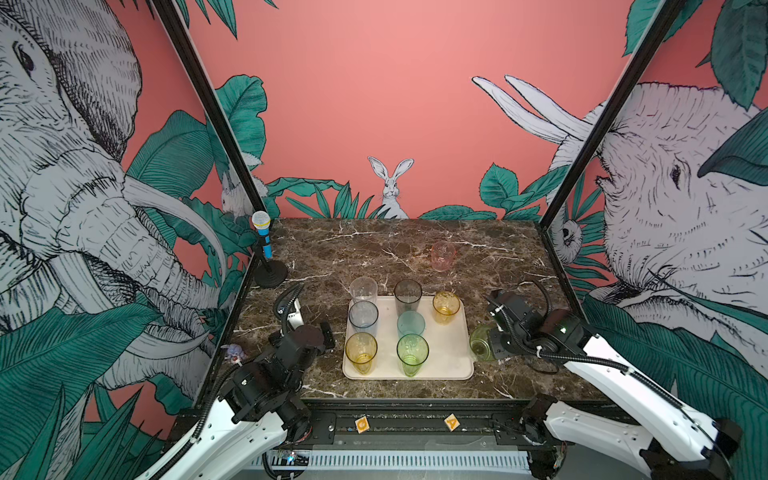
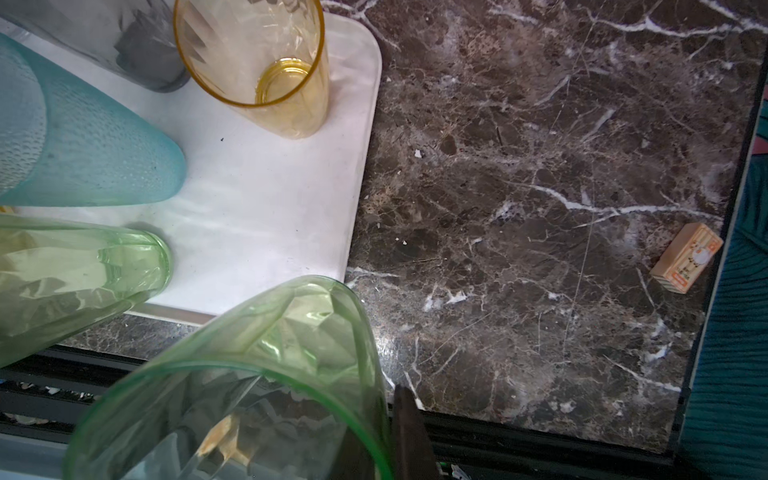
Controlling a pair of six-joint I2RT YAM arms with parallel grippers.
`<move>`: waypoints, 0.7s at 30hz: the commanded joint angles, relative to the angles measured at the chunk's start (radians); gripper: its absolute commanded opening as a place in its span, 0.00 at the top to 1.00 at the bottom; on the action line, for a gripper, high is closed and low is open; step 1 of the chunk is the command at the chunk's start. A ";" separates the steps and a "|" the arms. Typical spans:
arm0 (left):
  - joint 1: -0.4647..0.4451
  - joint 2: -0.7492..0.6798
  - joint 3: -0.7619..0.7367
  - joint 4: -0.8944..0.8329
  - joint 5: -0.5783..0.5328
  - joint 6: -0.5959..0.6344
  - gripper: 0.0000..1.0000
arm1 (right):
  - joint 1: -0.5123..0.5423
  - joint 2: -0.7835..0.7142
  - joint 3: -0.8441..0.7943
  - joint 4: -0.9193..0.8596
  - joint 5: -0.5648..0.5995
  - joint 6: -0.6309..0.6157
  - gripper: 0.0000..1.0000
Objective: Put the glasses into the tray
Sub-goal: 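Lift the small green cup and carry it to the tray's near corner, then lower the small green cup onto the tray beside the yellow cup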
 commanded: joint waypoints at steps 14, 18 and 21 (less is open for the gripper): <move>-0.003 0.029 -0.028 0.029 0.028 -0.046 0.04 | 0.029 0.153 -0.134 0.313 -0.065 0.048 1.00; -0.002 0.038 -0.030 0.036 0.035 -0.048 0.04 | 0.025 0.205 -0.130 0.332 -0.061 0.042 1.00; -0.002 0.040 -0.032 0.036 0.037 -0.049 0.04 | 0.017 0.232 -0.131 0.358 -0.075 0.041 1.00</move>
